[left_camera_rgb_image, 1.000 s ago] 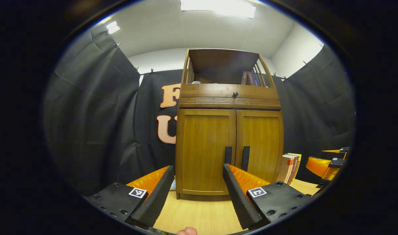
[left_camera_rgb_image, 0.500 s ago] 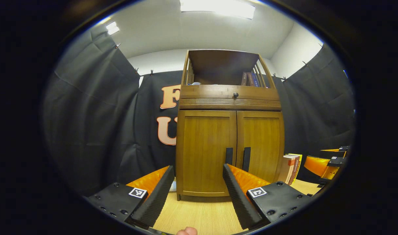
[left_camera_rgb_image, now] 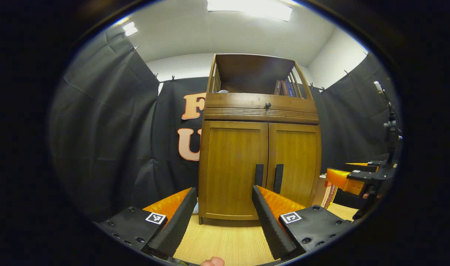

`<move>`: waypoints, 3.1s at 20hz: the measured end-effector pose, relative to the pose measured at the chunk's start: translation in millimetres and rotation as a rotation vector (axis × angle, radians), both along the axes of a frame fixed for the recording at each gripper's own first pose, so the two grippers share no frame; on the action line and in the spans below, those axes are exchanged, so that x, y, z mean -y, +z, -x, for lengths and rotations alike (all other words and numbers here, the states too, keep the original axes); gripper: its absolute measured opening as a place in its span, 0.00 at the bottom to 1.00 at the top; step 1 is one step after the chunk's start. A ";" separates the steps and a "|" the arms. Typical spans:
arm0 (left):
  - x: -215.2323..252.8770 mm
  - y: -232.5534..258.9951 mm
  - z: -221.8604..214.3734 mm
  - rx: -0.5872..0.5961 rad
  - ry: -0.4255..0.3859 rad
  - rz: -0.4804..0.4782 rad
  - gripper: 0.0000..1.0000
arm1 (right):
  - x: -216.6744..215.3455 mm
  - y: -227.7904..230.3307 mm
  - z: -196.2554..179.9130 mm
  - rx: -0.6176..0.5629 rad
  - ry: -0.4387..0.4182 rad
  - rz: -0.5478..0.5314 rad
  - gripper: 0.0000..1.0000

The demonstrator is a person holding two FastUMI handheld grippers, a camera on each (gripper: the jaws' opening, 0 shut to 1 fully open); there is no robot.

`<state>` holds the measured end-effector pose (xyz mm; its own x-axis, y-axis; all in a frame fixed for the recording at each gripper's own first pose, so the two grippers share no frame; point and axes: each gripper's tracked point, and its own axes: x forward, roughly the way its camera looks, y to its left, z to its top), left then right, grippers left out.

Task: Open the right door of the double-door shoe cabinet with the right hand, and open the left door with the left hand.

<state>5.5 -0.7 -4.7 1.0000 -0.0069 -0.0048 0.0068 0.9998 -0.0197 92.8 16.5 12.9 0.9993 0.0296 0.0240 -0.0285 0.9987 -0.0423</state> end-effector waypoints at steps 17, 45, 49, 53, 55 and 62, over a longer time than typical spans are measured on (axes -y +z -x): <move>-52.8 5.9 -8.7 0.015 0.084 -0.034 0.96 | -31.5 -85.2 -229.3 -0.142 -0.001 0.003 0.92; -26.5 15.4 1.4 0.042 0.058 -0.058 0.96 | -30.8 -99.2 -161.8 -0.161 0.013 -0.018 0.25; -11.8 15.3 4.2 0.038 0.035 -0.048 0.96 | -10.8 -93.7 -122.2 -0.174 0.011 -0.021 0.25; 2.9 14.3 6.2 0.037 0.017 -0.032 0.96 | 18.4 -88.5 -86.2 -0.176 -0.023 -0.016 0.21; 9.8 14.0 6.9 0.039 0.009 -0.028 0.96 | 33.5 -86.9 -72.2 -0.176 -0.028 -0.025 0.22; 29.6 10.1 5.8 0.041 -0.017 0.000 0.93 | 91.1 -79.1 -34.9 -0.181 -0.133 -0.027 0.14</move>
